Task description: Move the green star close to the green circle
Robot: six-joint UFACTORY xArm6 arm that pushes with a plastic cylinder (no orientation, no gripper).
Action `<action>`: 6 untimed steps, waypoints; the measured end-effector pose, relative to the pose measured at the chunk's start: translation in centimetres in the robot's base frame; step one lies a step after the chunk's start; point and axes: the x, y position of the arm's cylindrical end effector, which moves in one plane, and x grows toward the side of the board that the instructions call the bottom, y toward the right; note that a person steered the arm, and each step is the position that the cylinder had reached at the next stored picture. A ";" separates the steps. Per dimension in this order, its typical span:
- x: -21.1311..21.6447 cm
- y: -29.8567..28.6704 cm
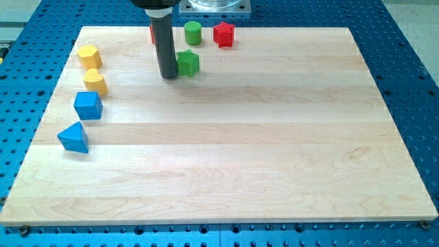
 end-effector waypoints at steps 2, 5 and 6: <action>-0.1 0.1; -0.2 3.5; -0.6 3.4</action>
